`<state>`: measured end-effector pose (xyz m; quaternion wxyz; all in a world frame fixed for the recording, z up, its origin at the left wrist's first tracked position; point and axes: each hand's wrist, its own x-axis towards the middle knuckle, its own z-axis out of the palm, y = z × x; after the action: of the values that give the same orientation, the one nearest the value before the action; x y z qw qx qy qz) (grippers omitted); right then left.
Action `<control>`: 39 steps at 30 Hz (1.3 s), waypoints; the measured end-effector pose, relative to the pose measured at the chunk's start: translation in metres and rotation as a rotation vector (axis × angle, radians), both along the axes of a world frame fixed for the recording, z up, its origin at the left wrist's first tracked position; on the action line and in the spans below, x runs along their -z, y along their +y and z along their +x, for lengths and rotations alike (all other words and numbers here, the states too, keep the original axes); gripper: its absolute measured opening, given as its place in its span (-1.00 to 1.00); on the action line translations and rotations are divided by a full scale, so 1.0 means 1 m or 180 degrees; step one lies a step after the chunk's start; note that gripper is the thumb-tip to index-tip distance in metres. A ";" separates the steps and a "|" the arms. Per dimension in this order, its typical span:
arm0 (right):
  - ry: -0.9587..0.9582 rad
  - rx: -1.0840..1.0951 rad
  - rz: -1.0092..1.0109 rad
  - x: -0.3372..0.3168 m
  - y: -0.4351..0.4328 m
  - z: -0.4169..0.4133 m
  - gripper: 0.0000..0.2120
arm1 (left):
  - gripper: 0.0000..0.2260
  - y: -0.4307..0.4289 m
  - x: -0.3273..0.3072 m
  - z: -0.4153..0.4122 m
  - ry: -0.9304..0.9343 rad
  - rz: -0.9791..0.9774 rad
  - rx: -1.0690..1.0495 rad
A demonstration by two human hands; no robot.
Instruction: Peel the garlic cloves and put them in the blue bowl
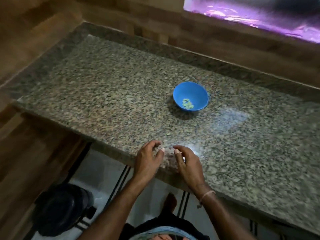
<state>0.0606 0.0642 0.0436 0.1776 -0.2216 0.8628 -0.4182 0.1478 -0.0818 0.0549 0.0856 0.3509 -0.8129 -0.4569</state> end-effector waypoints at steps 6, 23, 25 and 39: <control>0.0077 0.0144 0.0337 0.012 0.018 -0.064 -0.70 | -0.81 -0.010 0.023 -0.068 -0.0349 -0.0393 0.0048; 0.0011 0.0781 0.0505 0.032 -0.002 -0.131 -0.72 | -0.93 -0.028 -0.004 -0.170 0.0309 -0.1152 0.0341; -0.0026 0.0885 0.0377 0.029 -0.007 -0.133 -0.71 | -0.92 -0.034 -0.014 -0.202 0.0370 -0.1179 0.0395; -0.1251 0.1910 -0.0939 0.002 -0.078 -0.198 -0.33 | -0.50 -0.069 0.019 -0.230 0.0164 0.0329 -0.0115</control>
<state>-0.1375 -0.0141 0.0420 0.1754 0.1019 0.7694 -0.6057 -0.0826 -0.1513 0.0360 0.0966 0.3575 -0.7792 -0.5056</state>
